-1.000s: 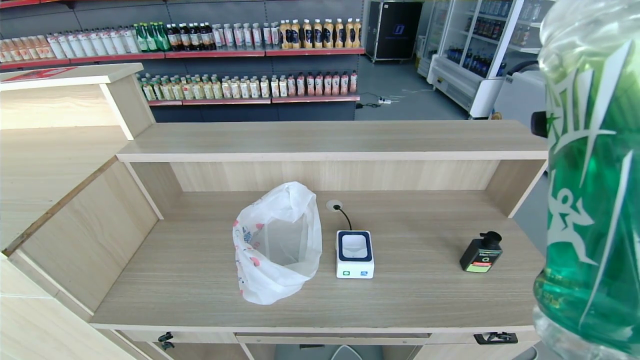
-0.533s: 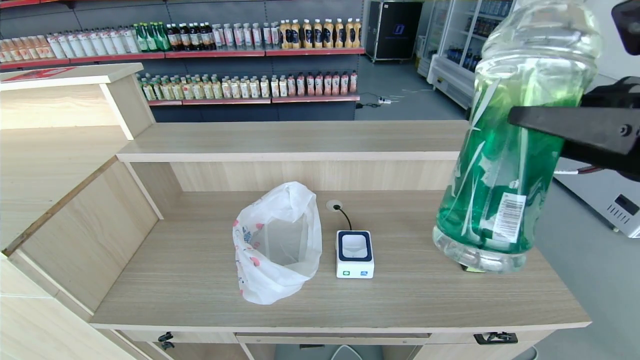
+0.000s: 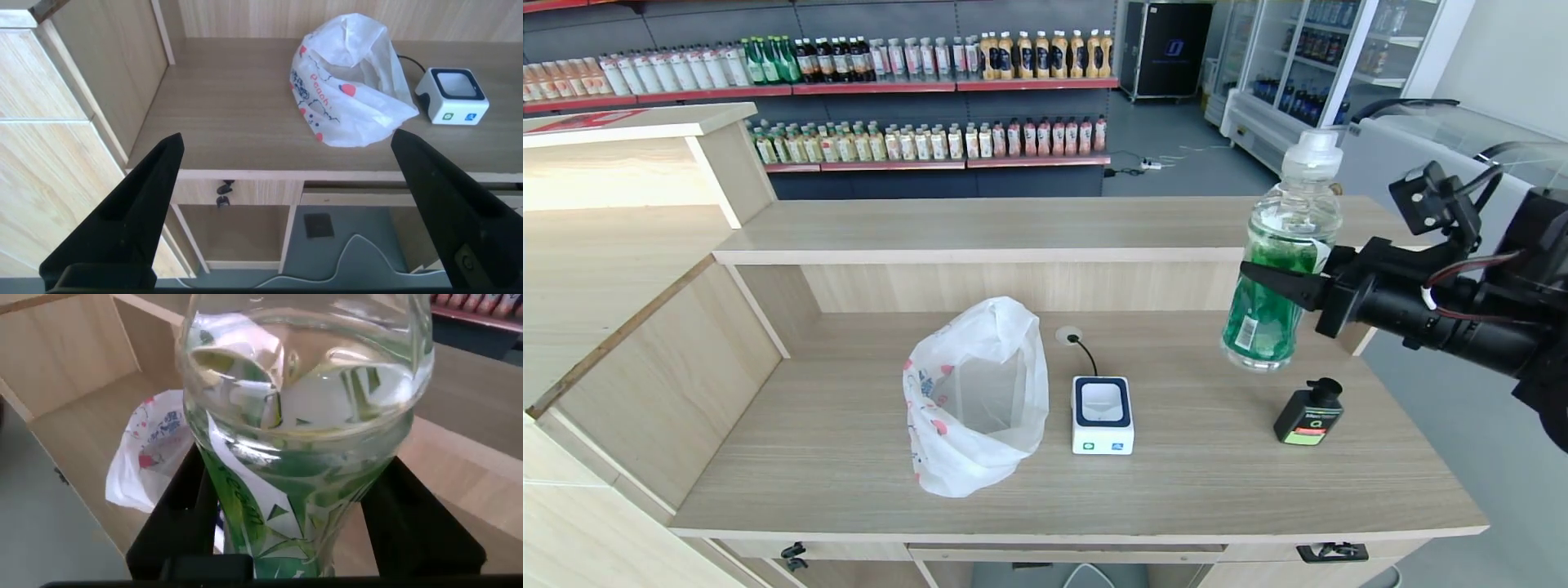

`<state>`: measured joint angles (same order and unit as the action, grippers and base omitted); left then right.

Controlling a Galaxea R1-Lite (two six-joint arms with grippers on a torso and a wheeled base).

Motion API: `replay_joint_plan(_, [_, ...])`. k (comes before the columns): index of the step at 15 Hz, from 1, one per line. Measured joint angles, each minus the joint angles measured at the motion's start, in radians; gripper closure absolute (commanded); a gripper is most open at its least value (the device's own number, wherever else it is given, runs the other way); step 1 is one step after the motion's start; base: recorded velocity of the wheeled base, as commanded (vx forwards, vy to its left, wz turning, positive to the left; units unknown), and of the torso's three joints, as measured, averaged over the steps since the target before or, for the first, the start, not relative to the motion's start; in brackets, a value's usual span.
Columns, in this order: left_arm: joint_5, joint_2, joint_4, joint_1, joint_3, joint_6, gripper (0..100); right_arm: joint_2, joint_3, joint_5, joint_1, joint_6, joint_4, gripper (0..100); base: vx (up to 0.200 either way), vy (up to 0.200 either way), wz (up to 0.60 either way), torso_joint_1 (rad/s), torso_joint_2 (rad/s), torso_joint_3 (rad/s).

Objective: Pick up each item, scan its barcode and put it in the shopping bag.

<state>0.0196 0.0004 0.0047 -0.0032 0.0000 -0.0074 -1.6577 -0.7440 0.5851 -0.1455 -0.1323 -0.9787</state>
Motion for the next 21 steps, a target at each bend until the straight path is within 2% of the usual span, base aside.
replay_joint_plan(2, [0.000, 0.000, 0.000, 0.000, 0.000, 0.000, 0, -0.063, 0.042, -0.050, 0.028, -0.033, -0.097, 100, 0.000, 0.000, 0.00, 0.000, 0.00, 0.000])
replay_joint_plan(7, [0.000, 0.000, 0.000, 0.000, 0.000, 0.000, 0, -0.168, 0.051, -0.061, 0.066, -0.380, -0.116, 100, 0.000, 0.000, 0.00, 0.000, 0.00, 0.000])
replay_joint_plan(9, [0.000, 0.000, 0.000, 0.000, 0.000, 0.000, 0, -0.183, 0.050, -0.060, 0.071, -0.457, -0.115, 100, 0.000, 0.000, 0.00, 0.000, 0.00, 0.000])
replay_joint_plan(17, [0.000, 0.000, 0.000, 0.000, 0.000, 0.000, 0, -0.151, 0.063, -0.052, 0.077, -0.572, -0.119, 100, 0.000, 0.000, 0.00, 0.000, 0.00, 0.000])
replay_joint_plan(21, [0.000, 0.000, 0.000, 0.000, 0.000, 0.000, 0, -0.131, 0.071, -0.058, 0.093, -0.583, -0.140, 100, 0.000, 0.000, 0.60, 0.000, 0.00, 0.001])
